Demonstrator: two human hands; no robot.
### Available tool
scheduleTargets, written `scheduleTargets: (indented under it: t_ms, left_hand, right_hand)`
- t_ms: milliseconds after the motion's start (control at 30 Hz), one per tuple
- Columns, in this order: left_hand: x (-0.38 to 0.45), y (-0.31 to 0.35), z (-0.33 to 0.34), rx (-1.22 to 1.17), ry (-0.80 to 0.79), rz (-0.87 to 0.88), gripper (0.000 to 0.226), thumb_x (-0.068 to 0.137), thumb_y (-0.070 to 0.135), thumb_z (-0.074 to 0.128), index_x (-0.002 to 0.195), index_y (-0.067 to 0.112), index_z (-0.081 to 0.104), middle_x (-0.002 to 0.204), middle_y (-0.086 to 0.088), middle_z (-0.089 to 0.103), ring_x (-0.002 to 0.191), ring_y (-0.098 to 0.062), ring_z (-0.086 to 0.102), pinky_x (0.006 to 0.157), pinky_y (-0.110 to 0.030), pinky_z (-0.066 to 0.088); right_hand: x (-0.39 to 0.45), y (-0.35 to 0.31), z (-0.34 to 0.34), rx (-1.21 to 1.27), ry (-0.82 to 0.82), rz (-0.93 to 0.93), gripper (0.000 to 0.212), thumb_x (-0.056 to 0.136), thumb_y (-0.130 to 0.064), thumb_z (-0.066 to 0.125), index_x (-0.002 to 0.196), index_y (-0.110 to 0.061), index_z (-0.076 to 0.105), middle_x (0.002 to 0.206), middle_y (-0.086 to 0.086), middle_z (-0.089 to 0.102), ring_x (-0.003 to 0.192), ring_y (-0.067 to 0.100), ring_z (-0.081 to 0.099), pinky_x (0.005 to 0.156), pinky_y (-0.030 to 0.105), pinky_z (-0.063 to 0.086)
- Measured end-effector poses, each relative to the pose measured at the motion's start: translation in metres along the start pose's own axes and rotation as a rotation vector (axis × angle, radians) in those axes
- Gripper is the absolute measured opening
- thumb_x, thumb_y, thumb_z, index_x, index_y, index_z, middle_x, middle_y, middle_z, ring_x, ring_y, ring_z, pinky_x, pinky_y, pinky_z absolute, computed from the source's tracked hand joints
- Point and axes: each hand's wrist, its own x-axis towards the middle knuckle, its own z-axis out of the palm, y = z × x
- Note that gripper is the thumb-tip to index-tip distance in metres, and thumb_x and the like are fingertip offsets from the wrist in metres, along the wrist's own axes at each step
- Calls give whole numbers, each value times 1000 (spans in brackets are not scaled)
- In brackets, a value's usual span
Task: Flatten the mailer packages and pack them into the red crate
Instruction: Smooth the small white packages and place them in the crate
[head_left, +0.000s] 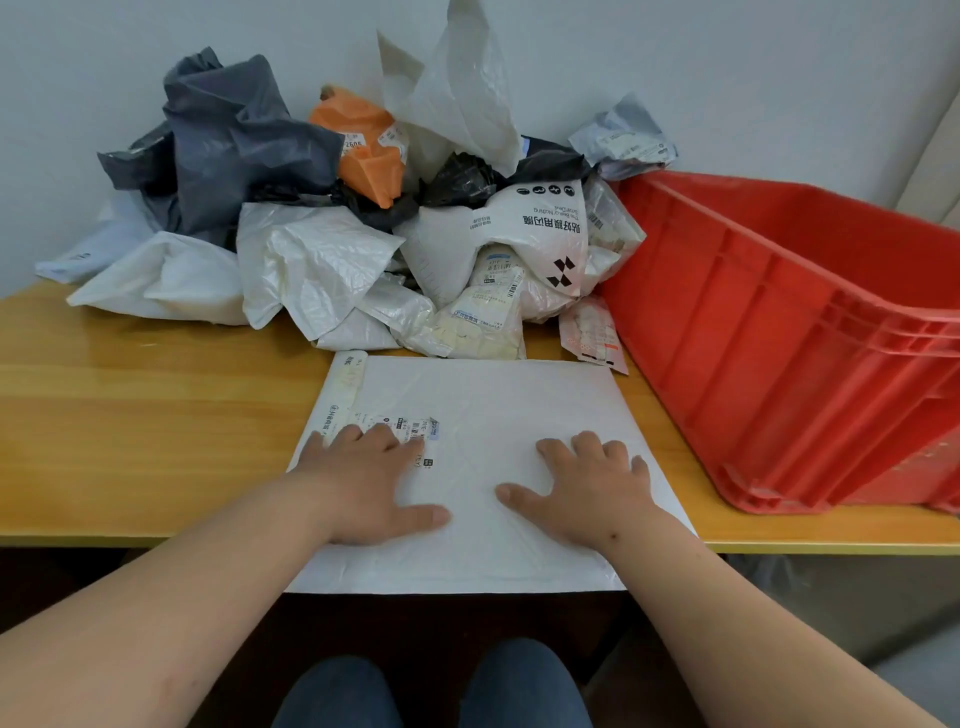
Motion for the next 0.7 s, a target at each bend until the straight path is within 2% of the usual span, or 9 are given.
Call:
scheduleTargets:
  t_ms: [67,200,300,333,400,467,567,633,700]
  left_hand:
    - [10,2,-3,13,64,-8,88,83,82,27,155,34,8,152,3,22,138,-25,23,116,-47,22]
    - [29,5,-9,-68,93,-44,67,95,66,31,151,30,28,137,0,33,130,-24,31,104,-38,38]
    - [43,4,-17,-175,150,-74,44,98,56,36,124,27,58,113,3,38,120,-21,42,92,-36,44]
    - [49,4,-18,-188,177,-66,40,99,52,38,113,24,62,117,2,41,123,-21,41,93,-35,43]
    - [59,5,-22,-180,204,-29,32,99,48,41,97,22,59,146,1,36,140,-22,27,107,-35,35]
    - [68,7,-26,-177,190,3,25,97,48,45,88,25,50,157,0,26,149,-20,11,116,-35,23]
    - [81,10,-29,-184,154,27,31,91,49,53,102,20,53,150,-1,36,148,-20,18,115,-39,26]
    - [86,11,-33,-164,112,1,54,87,54,55,126,17,50,155,2,31,141,-19,30,110,-40,33]
    - [89,9,-40,-118,90,-39,71,83,63,55,137,20,40,155,7,28,135,-19,34,106,-44,37]
  right_hand:
    - [8,-4,2,12,80,-10,88,80,-88,25,151,-36,25,156,5,25,142,33,22,116,52,18]
    - [18,-10,13,81,22,-73,83,88,-80,22,156,-35,14,166,-5,1,152,25,-5,119,59,-4]
    - [29,-13,4,27,71,-89,80,87,-78,28,151,-30,28,159,2,24,148,30,15,120,57,0]
    - [34,-16,0,2,91,-95,78,87,-78,29,148,-29,32,153,4,30,144,31,21,121,56,2]
    - [46,-24,-6,-7,102,-120,77,88,-77,29,149,-29,31,152,6,30,143,31,21,121,55,2]
    - [60,-33,-6,13,59,-178,77,89,-74,29,155,-33,19,163,3,11,151,28,3,121,54,-3]
    - [78,-44,-7,43,-52,-255,81,88,-71,31,157,-38,3,165,-5,-15,151,22,-18,121,53,-8]
    - [86,-45,-8,54,-78,-268,84,86,-74,32,157,-40,3,165,-7,-14,152,21,-16,121,53,-6]
    - [93,-41,-10,36,-62,-270,87,85,-77,33,157,-38,4,166,-7,-9,153,19,-9,122,50,-1]
